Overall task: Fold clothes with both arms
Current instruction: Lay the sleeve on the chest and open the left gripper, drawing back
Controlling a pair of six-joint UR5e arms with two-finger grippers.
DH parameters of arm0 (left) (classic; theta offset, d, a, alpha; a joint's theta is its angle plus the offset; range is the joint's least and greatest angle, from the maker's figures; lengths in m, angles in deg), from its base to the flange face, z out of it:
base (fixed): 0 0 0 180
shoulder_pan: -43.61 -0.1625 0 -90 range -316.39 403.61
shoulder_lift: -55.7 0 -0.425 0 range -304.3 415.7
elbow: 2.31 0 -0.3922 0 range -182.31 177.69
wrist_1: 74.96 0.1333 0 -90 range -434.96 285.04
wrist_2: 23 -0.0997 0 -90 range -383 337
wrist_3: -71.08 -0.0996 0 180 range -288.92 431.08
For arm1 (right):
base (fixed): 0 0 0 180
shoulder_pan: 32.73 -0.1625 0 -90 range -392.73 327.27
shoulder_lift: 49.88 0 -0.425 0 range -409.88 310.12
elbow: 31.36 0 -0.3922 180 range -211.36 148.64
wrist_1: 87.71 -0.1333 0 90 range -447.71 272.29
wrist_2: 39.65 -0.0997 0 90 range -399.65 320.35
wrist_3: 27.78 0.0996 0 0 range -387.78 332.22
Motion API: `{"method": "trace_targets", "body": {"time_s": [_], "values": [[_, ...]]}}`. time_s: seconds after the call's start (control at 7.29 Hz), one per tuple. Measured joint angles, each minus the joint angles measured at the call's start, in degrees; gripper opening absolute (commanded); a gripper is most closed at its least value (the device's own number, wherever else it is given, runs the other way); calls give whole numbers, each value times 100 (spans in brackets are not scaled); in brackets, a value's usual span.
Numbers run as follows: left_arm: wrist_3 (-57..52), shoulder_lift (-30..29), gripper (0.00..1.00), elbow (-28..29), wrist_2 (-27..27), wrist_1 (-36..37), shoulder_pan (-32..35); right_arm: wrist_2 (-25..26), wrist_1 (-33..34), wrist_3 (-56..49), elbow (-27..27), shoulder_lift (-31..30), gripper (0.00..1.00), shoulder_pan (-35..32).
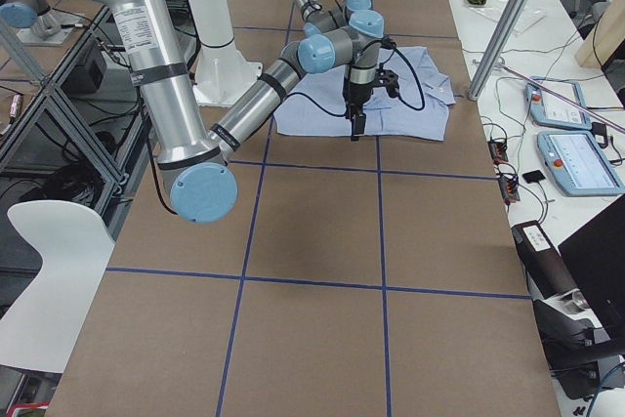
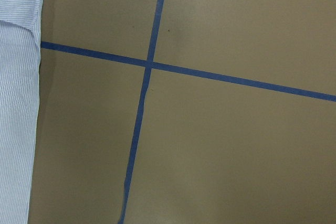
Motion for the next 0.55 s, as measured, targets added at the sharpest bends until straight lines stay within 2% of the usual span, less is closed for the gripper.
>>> {"method": "trace_targets", "body": {"time_s": [0.27, 0.55], "values": [[-176, 66, 98, -218, -36, -53, -39, -42, -207, 19, -61, 5, 100, 12], [-337, 539, 99, -891, -24, 194, -22, -191, -530, 283, -122, -7, 100, 90]]}}
